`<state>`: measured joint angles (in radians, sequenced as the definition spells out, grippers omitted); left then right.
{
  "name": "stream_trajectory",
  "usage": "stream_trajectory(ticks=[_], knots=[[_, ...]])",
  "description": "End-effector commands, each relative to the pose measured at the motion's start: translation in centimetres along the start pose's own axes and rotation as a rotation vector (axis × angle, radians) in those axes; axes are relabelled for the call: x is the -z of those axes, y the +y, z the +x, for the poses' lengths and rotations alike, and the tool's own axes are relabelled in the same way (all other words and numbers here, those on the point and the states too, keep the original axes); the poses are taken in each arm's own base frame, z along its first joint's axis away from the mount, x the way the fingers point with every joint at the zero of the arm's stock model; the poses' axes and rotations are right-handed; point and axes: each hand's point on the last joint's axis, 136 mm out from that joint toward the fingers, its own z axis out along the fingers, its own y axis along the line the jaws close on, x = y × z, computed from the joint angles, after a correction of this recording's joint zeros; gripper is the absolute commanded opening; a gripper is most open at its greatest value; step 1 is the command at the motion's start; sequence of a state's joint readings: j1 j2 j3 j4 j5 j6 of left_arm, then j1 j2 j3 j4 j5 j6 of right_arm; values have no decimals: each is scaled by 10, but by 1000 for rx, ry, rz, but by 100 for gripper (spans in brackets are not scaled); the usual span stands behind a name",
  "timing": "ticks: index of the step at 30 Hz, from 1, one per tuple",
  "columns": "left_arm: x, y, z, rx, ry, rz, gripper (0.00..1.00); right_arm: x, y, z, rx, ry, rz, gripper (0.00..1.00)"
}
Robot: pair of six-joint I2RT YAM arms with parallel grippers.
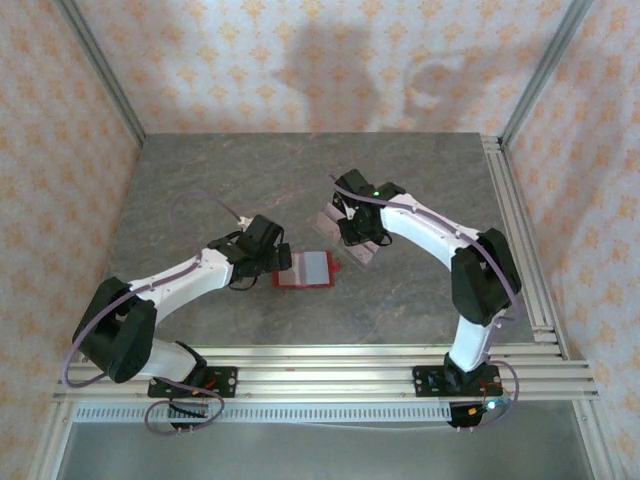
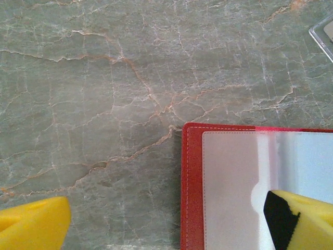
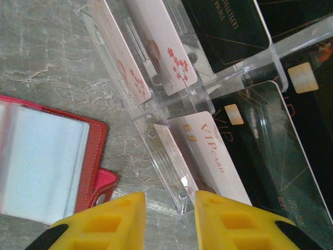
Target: Put the credit cards into the card holder
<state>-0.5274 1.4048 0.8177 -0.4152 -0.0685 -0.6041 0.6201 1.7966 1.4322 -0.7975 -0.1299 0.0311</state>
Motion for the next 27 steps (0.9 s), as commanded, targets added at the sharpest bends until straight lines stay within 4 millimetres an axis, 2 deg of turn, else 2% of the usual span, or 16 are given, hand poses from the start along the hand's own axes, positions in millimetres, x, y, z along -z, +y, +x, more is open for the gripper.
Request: stream_trajectory(ticks=[1,15,21,27], knots=[[11,8,-13,24,-43,-33,98,-9,-10,11,29,45,53,30],[10,8,-14,37,-50,-36,99,-29,-22,20,73,84,155,30],[8,8,-12,37,-47,-38,99,-38,-16,24,94,110,148,29],[8,9,-11,35,-44,-39,99,-43,-13,26,97,123,139,22]])
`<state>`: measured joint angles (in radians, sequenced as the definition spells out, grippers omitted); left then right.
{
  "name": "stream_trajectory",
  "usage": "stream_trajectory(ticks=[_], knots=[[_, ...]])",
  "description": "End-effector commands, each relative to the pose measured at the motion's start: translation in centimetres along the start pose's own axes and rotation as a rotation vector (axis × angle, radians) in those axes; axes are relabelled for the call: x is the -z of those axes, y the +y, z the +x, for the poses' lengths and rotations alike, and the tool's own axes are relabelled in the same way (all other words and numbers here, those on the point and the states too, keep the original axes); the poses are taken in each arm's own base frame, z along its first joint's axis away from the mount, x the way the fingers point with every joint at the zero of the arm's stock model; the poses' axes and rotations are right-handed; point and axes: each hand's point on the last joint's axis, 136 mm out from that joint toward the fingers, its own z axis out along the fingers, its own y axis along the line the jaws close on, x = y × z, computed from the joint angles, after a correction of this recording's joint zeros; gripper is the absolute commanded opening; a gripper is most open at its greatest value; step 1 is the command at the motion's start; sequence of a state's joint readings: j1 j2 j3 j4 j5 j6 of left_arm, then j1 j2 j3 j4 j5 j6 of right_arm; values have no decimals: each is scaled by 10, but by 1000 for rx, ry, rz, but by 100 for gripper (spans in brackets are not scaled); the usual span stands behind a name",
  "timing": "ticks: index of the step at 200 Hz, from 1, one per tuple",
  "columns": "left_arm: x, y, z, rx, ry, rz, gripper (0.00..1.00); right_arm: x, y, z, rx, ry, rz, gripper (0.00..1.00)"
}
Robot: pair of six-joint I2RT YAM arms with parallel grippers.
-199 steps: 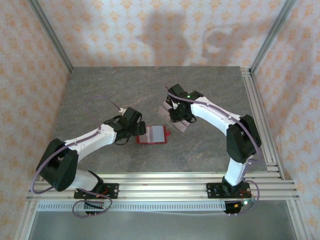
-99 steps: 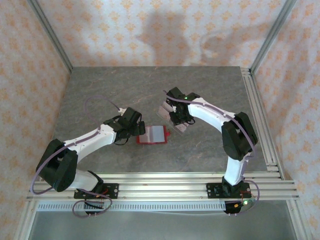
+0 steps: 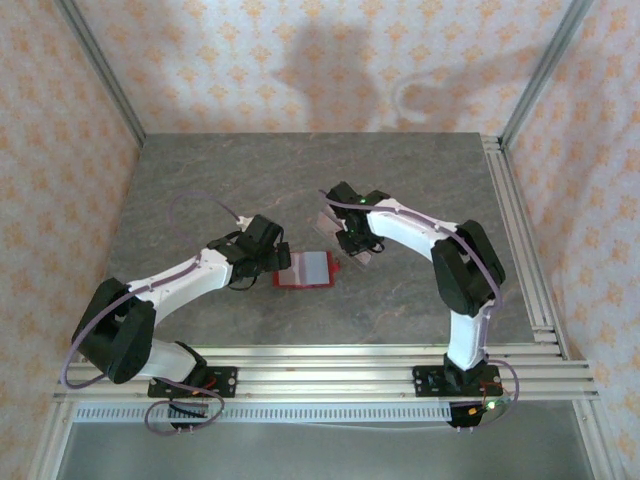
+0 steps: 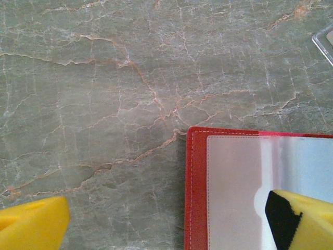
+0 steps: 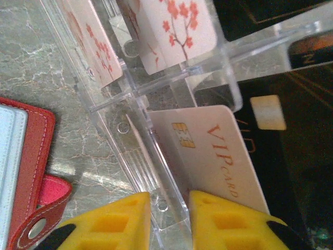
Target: Put the credit cards into the card holder
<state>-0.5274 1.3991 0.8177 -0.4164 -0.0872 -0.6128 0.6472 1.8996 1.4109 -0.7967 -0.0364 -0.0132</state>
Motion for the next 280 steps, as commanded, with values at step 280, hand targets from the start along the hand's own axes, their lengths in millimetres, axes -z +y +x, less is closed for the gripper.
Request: stream_trajectory(ticks=[280], knots=[[1,5,-5,35,-12,-21,99,21,-8,2,14,-11,22,14]])
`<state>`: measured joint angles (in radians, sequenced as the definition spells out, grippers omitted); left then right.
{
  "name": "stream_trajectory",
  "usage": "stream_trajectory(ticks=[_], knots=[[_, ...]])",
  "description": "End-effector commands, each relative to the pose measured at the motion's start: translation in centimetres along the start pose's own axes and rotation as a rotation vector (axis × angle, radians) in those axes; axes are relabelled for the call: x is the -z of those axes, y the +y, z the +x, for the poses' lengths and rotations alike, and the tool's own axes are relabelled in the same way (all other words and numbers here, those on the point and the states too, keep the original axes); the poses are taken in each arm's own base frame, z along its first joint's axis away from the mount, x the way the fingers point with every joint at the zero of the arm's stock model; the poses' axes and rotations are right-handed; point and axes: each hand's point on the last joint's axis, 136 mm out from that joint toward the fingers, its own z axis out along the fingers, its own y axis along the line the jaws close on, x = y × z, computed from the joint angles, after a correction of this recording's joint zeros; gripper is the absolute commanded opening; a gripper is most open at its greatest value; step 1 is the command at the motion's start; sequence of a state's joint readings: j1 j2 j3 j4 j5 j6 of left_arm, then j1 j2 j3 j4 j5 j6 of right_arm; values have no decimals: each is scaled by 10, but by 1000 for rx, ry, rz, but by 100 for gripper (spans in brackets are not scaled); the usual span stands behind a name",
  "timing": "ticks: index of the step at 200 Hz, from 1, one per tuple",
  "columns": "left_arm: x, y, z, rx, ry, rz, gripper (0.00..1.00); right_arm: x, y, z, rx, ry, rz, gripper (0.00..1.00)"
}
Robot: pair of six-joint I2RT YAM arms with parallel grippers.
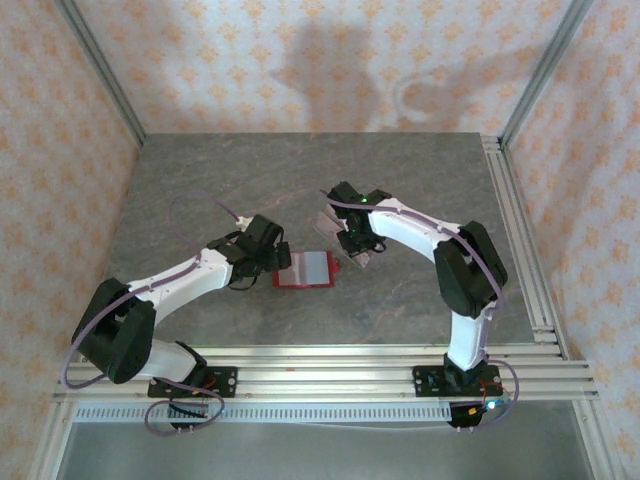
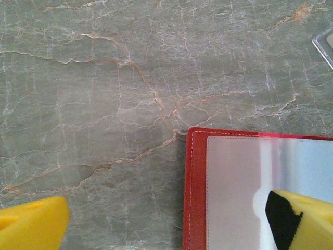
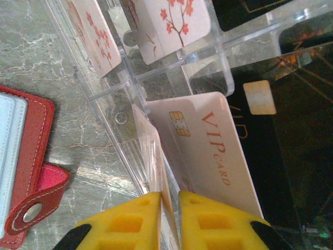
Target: Put the credit cards into the card holder
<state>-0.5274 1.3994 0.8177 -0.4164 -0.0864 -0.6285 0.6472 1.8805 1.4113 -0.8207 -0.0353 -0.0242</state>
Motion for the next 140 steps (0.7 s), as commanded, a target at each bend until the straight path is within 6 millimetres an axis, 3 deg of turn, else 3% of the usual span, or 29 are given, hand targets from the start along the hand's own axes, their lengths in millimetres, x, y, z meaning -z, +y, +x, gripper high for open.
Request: stream_trajectory(ticks=[1,65,105,115,140], knots=[[1,5,-5,19,-13,-22,99,14,-6,-1,1,-14,20,14],[0,3,-4,17,-8,-17,99,13,-2,1,5,-4,-11,0],[0,2,-5,17,-8,-14,99,11,2,4,1,10,-41,0],[0,2,-4,16,-7,-14,99,9,1,5,3,15,-38,8],[0,2,-5,16,-6,-14,99,5,0,7,3,25,-32,8]])
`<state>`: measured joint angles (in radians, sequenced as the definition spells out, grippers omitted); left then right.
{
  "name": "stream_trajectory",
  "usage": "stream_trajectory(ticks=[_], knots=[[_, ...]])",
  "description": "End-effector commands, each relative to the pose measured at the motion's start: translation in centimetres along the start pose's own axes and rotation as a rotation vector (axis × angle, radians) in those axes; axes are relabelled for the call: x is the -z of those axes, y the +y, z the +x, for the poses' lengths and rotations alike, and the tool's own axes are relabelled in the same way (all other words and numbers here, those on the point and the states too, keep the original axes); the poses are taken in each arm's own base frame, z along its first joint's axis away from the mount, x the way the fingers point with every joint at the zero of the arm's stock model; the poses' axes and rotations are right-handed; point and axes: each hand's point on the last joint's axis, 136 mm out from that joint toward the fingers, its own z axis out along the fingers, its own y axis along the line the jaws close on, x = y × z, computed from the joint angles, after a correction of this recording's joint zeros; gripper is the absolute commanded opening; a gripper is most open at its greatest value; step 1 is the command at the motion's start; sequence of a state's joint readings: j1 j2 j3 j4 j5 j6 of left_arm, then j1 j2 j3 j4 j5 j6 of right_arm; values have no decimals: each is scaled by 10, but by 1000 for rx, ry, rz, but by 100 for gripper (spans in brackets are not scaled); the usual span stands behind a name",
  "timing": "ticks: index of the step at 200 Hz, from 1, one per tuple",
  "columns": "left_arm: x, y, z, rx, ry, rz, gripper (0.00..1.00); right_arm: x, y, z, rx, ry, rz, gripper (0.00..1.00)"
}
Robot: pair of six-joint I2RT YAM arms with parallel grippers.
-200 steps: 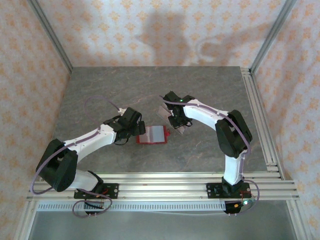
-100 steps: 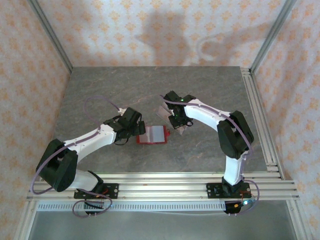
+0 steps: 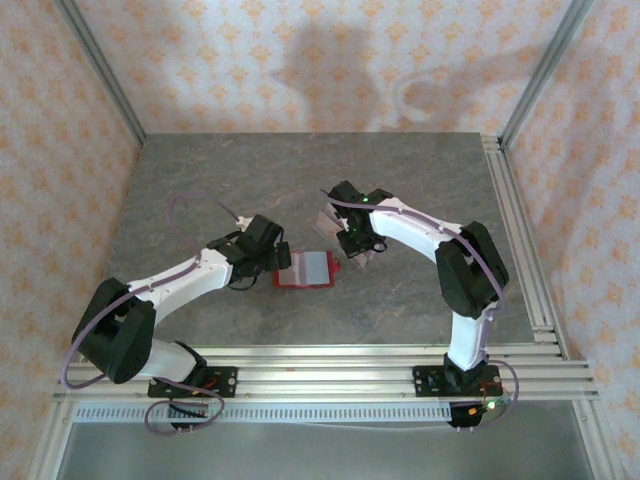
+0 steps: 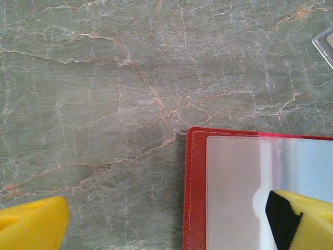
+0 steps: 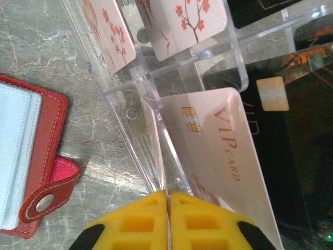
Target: Put the credit cards into the card holder
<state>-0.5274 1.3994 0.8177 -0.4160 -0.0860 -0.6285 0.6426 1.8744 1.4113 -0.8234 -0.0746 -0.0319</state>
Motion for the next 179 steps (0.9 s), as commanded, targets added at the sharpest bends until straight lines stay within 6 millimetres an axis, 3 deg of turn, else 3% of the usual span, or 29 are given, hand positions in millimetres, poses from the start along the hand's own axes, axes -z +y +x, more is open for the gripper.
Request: stream_trajectory(ticks=[1,69,111,127,153,179], knots=[[0,3,-5,17,-7,-16,99,3,-4,6,0,20,7,9],[0,3,-4,14,-5,-18,99,-3,-3,7,4,34,8,11],[0,4,-4,14,-7,-19,99,-4,-3,7,4,37,4,0],[0,3,-4,12,-7,-19,99,-3,-2,8,5,38,0,0],[1,3,-5,12,-7,-17,99,6,0,4,6,21,-15,0],[1,3,-5,11,-6,-16,99,29,2,-5,-5,-35,-43,0]])
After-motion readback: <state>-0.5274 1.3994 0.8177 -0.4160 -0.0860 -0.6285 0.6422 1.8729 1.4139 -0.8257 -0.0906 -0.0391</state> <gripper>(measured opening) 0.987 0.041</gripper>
